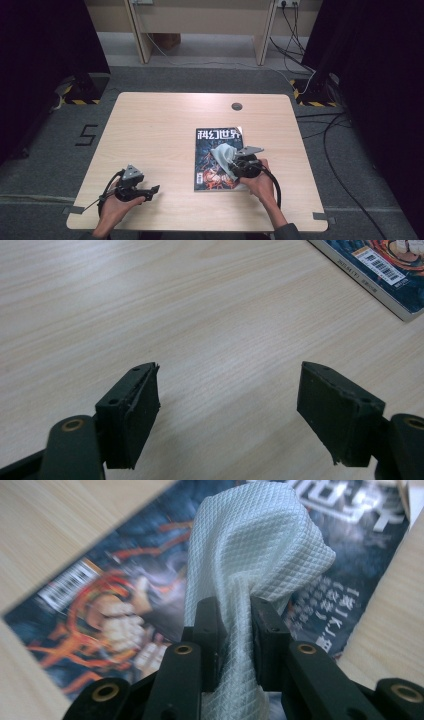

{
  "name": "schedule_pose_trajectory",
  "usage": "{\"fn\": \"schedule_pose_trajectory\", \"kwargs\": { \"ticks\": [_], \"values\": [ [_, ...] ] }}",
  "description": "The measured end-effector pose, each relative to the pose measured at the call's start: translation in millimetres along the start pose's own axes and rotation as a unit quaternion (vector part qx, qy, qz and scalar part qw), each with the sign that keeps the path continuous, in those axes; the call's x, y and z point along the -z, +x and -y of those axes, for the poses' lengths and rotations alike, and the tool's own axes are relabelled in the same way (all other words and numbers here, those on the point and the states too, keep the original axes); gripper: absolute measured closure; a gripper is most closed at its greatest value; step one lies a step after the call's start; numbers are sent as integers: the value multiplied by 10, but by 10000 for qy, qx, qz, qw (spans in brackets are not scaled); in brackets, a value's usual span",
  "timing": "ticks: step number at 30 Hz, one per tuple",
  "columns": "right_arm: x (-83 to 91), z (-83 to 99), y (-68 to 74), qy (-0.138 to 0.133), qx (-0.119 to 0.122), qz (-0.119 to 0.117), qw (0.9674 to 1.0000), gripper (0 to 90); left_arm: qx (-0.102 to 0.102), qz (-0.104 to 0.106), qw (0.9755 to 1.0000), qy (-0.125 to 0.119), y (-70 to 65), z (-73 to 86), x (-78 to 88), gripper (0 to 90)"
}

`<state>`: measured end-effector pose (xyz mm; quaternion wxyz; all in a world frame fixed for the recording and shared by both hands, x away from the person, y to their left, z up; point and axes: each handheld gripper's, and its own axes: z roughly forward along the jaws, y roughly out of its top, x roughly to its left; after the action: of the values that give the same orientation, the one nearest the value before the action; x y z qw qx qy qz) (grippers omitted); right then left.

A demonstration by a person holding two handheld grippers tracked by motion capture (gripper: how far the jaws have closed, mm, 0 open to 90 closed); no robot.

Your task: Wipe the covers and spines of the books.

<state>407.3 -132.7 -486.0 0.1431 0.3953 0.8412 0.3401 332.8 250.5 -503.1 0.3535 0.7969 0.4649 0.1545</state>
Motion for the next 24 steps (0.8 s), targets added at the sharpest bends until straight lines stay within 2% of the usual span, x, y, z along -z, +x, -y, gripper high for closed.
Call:
{"fn": "schedule_pose_trajectory", "kwargs": {
  "ticks": [1, 3, 4, 9, 12, 16, 20, 22, 24],
  "values": [
    [-46, 16, -34, 83, -29, -11, 10000, 758, -10, 22, 10000, -15, -23, -14, -14, 243],
    [-74, 23, -83, 46, -141, -128, 9998, 756, -33, 123, 9999, -116, -91, -67, -48, 243],
    [-75, 18, -104, 68, -137, -188, 9997, 754, 64, 227, 9996, -183, -141, -90, -74, 243],
    [-82, 22, -133, 75, -140, -273, 9995, 741, -65, 369, 9986, -373, -392, -277, -233, 242],
    [-80, 37, -155, 62, -239, -348, 9991, 731, -232, 467, 9980, -365, -548, -380, -366, 253],
    [-55, 58, -167, 76, -208, -341, 9992, 701, -476, 569, 9967, -332, -718, -452, -502, 277],
    [-27, 45, -170, 125, -291, -194, 9993, 602, -746, 616, 9948, -325, -859, -489, -582, 298],
    [36, 5, -172, -35, -273, -129, 9995, 587, -867, 608, 9939, -306, -899, -488, -604, 310],
    [102, -46, -170, -220, -268, -221, 9992, 581, -911, 605, 9935, -320, -921, -491, -624, 323]
  ]
}}
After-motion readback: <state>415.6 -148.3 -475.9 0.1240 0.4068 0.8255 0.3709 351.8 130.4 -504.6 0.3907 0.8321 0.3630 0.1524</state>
